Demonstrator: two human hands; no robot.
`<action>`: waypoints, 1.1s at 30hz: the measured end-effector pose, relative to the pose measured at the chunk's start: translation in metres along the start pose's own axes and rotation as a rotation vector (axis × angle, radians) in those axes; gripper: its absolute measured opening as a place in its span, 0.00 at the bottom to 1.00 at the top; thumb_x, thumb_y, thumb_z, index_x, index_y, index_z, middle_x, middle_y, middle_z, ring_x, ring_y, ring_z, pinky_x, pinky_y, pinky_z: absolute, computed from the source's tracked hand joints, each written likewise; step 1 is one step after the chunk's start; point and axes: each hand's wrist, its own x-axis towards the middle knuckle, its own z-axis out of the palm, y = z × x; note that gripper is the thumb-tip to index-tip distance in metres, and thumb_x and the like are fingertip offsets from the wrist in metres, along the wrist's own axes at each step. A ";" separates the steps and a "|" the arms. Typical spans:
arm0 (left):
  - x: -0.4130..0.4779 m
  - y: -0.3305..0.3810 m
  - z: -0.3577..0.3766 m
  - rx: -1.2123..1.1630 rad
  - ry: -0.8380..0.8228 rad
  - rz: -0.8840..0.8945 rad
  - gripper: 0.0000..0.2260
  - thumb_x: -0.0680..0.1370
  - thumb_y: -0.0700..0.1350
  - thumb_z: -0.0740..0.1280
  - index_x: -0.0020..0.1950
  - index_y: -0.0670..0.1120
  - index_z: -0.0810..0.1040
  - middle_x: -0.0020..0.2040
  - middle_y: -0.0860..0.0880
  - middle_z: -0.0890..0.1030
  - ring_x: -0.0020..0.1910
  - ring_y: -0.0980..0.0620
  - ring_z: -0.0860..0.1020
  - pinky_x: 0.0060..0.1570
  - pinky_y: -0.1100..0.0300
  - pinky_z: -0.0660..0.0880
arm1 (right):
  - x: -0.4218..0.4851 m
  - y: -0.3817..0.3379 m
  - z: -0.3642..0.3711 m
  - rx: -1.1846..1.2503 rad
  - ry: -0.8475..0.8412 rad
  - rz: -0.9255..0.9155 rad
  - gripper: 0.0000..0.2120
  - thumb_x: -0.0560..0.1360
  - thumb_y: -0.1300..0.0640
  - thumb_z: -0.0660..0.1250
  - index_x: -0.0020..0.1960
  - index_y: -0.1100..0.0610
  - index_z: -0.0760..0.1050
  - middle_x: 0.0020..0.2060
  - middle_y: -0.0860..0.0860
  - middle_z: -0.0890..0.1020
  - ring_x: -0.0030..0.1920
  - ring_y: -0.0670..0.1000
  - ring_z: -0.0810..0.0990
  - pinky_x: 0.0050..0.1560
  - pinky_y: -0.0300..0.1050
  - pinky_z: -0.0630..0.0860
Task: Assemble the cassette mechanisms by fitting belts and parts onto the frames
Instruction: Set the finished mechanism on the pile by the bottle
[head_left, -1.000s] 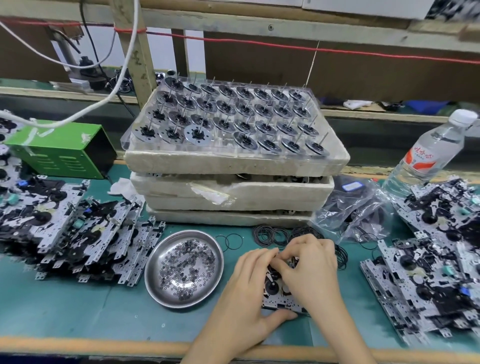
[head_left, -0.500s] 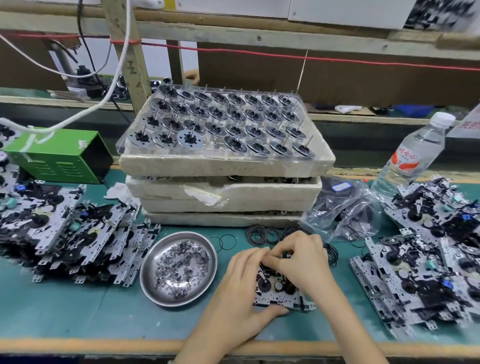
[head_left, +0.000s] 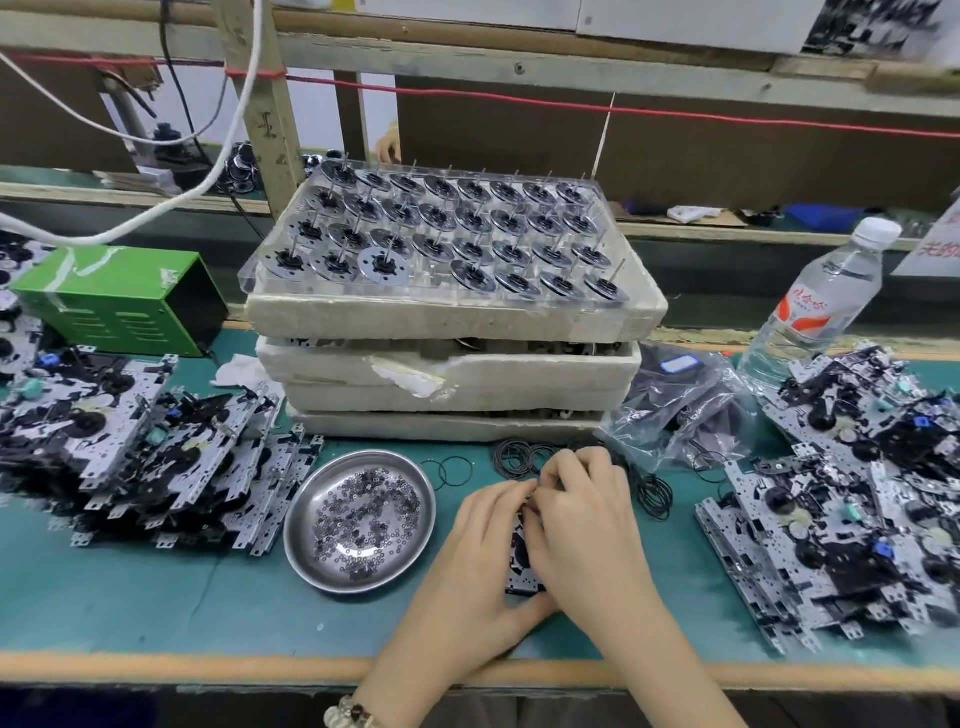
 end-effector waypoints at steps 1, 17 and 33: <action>0.000 0.000 0.001 0.005 0.004 -0.001 0.39 0.72 0.62 0.71 0.77 0.48 0.61 0.72 0.60 0.63 0.75 0.59 0.59 0.73 0.68 0.56 | 0.001 0.001 -0.001 0.004 -0.001 -0.004 0.07 0.59 0.65 0.77 0.30 0.59 0.79 0.38 0.51 0.77 0.41 0.58 0.76 0.38 0.50 0.73; 0.000 -0.001 -0.001 -0.128 0.077 0.035 0.46 0.67 0.54 0.80 0.76 0.67 0.54 0.73 0.64 0.61 0.76 0.54 0.63 0.72 0.67 0.60 | -0.005 0.018 0.008 0.349 0.051 0.123 0.08 0.63 0.64 0.79 0.32 0.57 0.80 0.36 0.46 0.74 0.45 0.53 0.71 0.44 0.54 0.74; -0.004 0.006 -0.014 -0.178 0.042 0.086 0.29 0.75 0.44 0.61 0.75 0.56 0.59 0.72 0.59 0.65 0.75 0.52 0.64 0.73 0.65 0.58 | -0.031 0.063 -0.008 0.422 -0.521 -0.063 0.53 0.63 0.34 0.73 0.77 0.38 0.43 0.67 0.30 0.50 0.74 0.37 0.42 0.71 0.39 0.52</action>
